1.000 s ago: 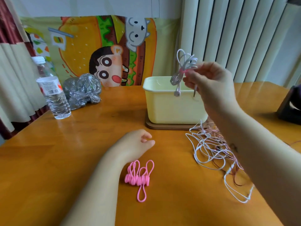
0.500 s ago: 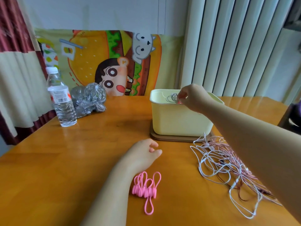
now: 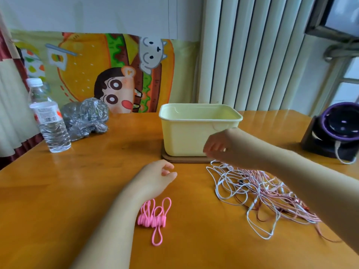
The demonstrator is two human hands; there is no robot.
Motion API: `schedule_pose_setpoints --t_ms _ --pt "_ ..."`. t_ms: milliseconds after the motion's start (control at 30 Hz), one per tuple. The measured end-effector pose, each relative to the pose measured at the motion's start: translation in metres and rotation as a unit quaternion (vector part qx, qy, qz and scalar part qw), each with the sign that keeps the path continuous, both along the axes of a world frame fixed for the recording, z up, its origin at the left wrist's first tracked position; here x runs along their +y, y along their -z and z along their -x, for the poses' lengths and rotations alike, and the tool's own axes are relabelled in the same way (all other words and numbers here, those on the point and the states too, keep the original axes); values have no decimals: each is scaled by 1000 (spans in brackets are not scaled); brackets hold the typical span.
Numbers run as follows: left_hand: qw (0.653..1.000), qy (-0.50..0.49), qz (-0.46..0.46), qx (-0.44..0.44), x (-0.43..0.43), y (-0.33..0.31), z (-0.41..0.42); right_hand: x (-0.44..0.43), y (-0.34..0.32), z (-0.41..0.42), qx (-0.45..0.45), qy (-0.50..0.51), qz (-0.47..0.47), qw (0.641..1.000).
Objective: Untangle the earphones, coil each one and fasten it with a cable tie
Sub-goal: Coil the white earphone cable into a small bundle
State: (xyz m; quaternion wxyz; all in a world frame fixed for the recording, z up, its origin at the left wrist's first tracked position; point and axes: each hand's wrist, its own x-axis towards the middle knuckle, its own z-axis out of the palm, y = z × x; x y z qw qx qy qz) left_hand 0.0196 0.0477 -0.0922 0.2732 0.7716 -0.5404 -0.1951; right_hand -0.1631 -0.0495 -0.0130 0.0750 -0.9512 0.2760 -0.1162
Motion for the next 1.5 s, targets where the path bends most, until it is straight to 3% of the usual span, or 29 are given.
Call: schedule_pose_setpoints --t_ms 133,233,300,400,500,567,667,800,900,1033,1133,1267,1367,1500 --pt "999 5 36 -11 -1 2 4 9 32 36 243 21 -38 969" --pt "998 13 58 -10 0 1 8 10 51 46 278 25 57 959" --pt "996 27 86 -16 0 1 13 12 51 46 231 25 95 968" --pt "981 72 182 14 -1 -4 22 17 31 34 61 40 15 997" --pt "935 177 215 220 5 -18 37 29 5 13 -98 -5 -56 994" --pt "905 207 234 288 8 -23 41 33 -6 0 -146 -29 -53 987" --pt "901 110 285 308 6 -24 35 32 -14 -10 -170 -27 -33 985" --pt "790 -22 367 491 1 -27 13 13 -3 -6 -171 22 -74 982" --pt "745 -69 359 559 -2 -24 4 0 12 -1 -160 55 -122 978" --pt "724 -111 335 592 -6 -22 4 -7 29 -1 -103 62 -146 982" --pt "710 -107 308 624 -4 -22 3 -7 33 -4 -145 85 -154 974" --pt "737 -88 252 621 -1 -22 3 -3 30 -7 -287 106 -340 889" --pt "765 -93 281 573 1 -24 -5 -9 27 -9 -236 130 -410 871" --pt "765 -85 313 556 3 -26 -11 -18 32 -10 -205 148 -491 834"
